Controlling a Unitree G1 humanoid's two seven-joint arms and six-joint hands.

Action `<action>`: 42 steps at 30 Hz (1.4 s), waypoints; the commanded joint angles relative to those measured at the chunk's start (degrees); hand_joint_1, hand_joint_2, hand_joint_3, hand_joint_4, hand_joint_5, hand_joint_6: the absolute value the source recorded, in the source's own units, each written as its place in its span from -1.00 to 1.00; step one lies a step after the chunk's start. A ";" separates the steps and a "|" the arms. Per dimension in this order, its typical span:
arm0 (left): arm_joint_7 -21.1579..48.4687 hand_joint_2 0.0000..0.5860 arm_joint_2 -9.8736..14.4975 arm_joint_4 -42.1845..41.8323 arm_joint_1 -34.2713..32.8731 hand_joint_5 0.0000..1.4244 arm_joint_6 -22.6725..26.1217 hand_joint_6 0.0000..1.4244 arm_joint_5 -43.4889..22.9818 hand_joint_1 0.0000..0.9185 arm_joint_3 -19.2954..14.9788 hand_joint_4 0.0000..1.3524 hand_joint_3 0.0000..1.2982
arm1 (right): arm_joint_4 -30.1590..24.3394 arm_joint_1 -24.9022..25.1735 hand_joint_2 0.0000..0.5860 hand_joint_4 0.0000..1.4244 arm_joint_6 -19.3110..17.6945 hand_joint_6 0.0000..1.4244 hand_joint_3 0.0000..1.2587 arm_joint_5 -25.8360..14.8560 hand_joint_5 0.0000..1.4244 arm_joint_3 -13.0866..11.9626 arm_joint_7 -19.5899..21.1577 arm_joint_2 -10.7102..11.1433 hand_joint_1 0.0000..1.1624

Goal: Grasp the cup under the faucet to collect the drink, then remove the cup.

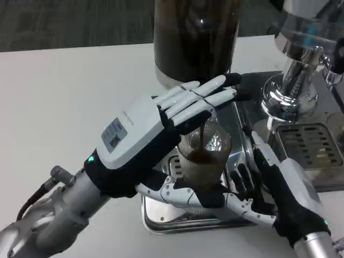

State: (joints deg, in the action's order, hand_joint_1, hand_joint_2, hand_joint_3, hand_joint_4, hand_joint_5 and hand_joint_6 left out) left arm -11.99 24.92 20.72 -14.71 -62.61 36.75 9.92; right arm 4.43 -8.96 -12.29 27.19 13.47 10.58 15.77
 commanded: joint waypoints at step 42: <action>0.34 -0.52 2.37 -3.36 4.31 -0.61 3.52 -0.71 0.60 -1.00 -0.94 -0.91 -0.71 | 7.84 8.42 -0.31 -1.00 -2.15 -0.93 -1.00 -2.05 -1.00 0.49 -3.08 -2.84 -0.08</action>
State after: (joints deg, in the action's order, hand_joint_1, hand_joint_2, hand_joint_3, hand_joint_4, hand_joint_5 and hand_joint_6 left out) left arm -12.20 26.22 17.31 -11.67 -59.42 36.55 8.74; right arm 11.56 -1.14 -14.02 25.63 13.80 8.33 13.27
